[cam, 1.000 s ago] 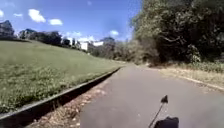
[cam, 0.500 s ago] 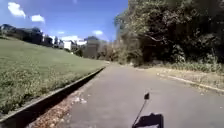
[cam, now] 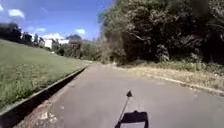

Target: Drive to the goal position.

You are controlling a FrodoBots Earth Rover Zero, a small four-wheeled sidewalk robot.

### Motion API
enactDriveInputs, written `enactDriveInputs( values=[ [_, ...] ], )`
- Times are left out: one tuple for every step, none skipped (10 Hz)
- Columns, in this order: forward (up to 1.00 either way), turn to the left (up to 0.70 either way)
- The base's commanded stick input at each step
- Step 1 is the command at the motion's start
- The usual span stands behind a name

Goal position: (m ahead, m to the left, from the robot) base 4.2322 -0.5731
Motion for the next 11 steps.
enactDriveInputs(
  values=[
    [1.0, 0.0],
    [1.0, 0.0],
    [1.0, 0.0],
    [1.0, 0.0],
    [1.0, 0.0],
    [1.0, 0.0],
    [1.0, 0.0],
    [1.0, 0.0],
    [1.0, 0.0],
    [1.0, 0.0],
    [1.0, 0.0]
  ],
)
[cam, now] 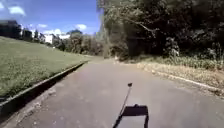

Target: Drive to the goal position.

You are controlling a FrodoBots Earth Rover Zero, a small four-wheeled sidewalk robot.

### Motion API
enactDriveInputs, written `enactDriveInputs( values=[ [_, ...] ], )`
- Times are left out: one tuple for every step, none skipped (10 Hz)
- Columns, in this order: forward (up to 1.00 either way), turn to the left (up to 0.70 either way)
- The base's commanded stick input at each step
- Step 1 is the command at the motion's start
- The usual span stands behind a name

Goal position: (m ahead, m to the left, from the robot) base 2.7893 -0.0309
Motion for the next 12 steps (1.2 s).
enactDriveInputs(
  values=[
    [1.0, 0.0],
    [1.0, 0.0],
    [1.0, 0.0],
    [1.0, 0.0],
    [1.0, 0.0],
    [1.0, 0.0],
    [1.0, 0.0],
    [1.0, 0.0],
    [1.0, 0.0],
    [1.0, 0.0],
    [1.0, 0.0],
    [1.0, 0.0]
  ],
)
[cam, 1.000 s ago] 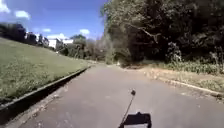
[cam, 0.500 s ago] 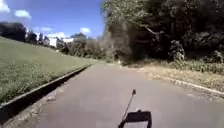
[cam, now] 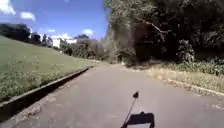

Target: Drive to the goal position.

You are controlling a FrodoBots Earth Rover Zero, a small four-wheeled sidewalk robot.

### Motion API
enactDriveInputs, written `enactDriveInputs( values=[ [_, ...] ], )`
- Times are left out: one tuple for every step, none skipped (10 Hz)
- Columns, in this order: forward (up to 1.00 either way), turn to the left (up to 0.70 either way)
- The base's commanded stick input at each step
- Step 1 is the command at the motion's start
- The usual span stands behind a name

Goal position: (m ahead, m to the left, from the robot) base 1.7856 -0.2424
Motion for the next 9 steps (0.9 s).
enactDriveInputs(
  values=[
    [0.68, 0.0],
    [0.26, 0.0],
    [0.0, 0.0],
    [0.0, 0.0],
    [0.0, 0.0],
    [0.0, 0.0],
    [0.0, 0.0],
    [0.0, 0.0],
    [0.0, 0.0]
  ],
)
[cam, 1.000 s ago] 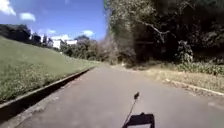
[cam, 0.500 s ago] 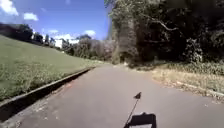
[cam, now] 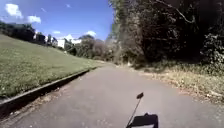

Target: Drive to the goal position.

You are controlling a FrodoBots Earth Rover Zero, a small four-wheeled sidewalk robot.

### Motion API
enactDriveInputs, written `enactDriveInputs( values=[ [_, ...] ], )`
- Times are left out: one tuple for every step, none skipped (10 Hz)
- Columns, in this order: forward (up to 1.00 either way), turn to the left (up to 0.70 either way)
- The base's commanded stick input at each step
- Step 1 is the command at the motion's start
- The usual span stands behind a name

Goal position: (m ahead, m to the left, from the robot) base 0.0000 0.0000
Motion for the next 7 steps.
enactDriveInputs(
  values=[
    [0.0, 0.0],
    [0.0, 0.0],
    [0.08, 0.0],
    [0.16, 0.0],
    [0.24, 0.0],
    [0.32, 0.0],
    [0.4, 0.0]
  ],
)
